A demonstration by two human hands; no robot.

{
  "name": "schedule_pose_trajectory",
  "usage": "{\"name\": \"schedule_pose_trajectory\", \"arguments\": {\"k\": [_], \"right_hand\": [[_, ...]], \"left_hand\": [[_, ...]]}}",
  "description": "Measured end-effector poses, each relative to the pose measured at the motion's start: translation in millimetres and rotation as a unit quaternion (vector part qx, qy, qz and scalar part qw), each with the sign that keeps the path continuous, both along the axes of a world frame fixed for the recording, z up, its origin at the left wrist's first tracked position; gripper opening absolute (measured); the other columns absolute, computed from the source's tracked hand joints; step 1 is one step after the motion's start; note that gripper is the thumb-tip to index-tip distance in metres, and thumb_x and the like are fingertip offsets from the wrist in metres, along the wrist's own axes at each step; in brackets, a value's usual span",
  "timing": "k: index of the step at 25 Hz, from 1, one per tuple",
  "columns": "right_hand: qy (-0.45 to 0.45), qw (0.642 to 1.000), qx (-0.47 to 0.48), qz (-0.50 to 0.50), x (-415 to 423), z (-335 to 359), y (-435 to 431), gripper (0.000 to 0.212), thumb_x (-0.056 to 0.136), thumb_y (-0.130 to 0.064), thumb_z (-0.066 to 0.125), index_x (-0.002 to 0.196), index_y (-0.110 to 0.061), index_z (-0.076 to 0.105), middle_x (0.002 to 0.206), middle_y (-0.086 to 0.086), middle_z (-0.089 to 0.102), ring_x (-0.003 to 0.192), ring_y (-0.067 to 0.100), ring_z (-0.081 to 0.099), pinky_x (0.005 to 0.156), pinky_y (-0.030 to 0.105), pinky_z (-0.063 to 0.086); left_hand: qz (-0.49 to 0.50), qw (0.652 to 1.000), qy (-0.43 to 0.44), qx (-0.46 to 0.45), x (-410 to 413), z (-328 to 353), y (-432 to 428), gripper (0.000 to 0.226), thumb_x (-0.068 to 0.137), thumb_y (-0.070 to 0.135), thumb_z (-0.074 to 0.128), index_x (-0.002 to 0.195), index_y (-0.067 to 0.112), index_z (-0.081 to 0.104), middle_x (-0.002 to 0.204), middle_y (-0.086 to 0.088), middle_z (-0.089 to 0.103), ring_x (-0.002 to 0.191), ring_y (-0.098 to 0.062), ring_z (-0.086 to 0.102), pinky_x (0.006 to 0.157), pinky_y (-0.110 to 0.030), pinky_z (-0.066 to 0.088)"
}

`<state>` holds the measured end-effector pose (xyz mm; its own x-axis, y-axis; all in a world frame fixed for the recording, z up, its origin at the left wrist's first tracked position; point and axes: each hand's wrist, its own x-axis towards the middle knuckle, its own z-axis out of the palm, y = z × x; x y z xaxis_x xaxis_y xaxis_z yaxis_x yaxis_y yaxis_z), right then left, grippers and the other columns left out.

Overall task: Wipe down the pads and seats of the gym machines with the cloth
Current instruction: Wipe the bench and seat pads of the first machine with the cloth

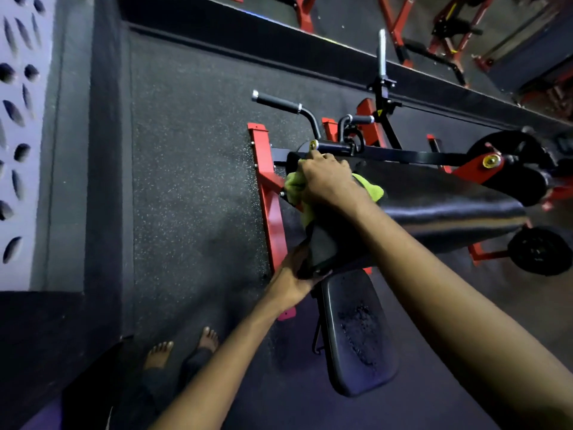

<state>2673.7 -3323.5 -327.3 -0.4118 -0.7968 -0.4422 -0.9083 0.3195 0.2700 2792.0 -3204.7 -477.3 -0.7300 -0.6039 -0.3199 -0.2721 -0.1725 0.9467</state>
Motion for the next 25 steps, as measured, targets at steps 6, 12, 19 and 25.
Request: {"name": "schedule_pose_trajectory", "arguments": {"k": [6, 12, 19, 25], "right_hand": [[-0.038, 0.999, 0.002, 0.009, -13.0, -9.2, -18.6, 0.043, 0.092, -0.029, 0.062, 0.13, -0.008, 0.06, 0.139, 0.017, 0.05, 0.131, 0.038, 0.048, 0.106, 0.054, 0.041], [-0.018, 0.999, 0.042, 0.028, -9.5, -39.7, -54.5, 0.047, 0.093, -0.035, 0.064, 0.131, -0.007, 0.059, 0.137, 0.017, 0.053, 0.13, 0.037, 0.05, 0.105, 0.054, 0.04], [-0.061, 0.998, 0.021, -0.015, -17.4, -42.3, -67.2, 0.047, 0.095, -0.033, 0.06, 0.131, -0.004, 0.057, 0.137, 0.021, 0.05, 0.128, 0.04, 0.05, 0.105, 0.056, 0.041], [-0.106, 0.989, 0.092, -0.044, -39.2, -21.3, -73.8, 0.035, 0.102, -0.022, 0.055, 0.132, -0.006, 0.059, 0.137, 0.019, 0.058, 0.127, 0.037, 0.055, 0.097, 0.038, 0.044]], "left_hand": [[0.044, 0.998, 0.05, 0.017, -11.7, -7.3, -3.7, 0.055, 0.08, 0.034, 0.083, 0.129, 0.038, 0.057, 0.131, 0.003, 0.063, 0.12, -0.013, 0.059, 0.092, -0.008, 0.042], [0.037, 0.998, 0.059, -0.01, -13.2, -20.9, 0.5, 0.074, 0.079, 0.067, 0.068, 0.145, 0.04, 0.047, 0.152, 0.017, 0.043, 0.136, -0.002, 0.043, 0.108, -0.018, 0.04], [0.015, 0.998, 0.056, -0.003, -12.7, -22.6, -3.5, 0.079, 0.077, 0.073, 0.065, 0.144, 0.033, 0.051, 0.147, 0.012, 0.051, 0.132, -0.003, 0.049, 0.106, -0.022, 0.045], [-0.043, 0.998, 0.013, 0.033, -11.8, -19.5, -13.4, 0.075, 0.084, 0.063, 0.068, 0.147, 0.026, 0.048, 0.148, 0.017, 0.047, 0.134, -0.002, 0.045, 0.113, -0.027, 0.039]]}}
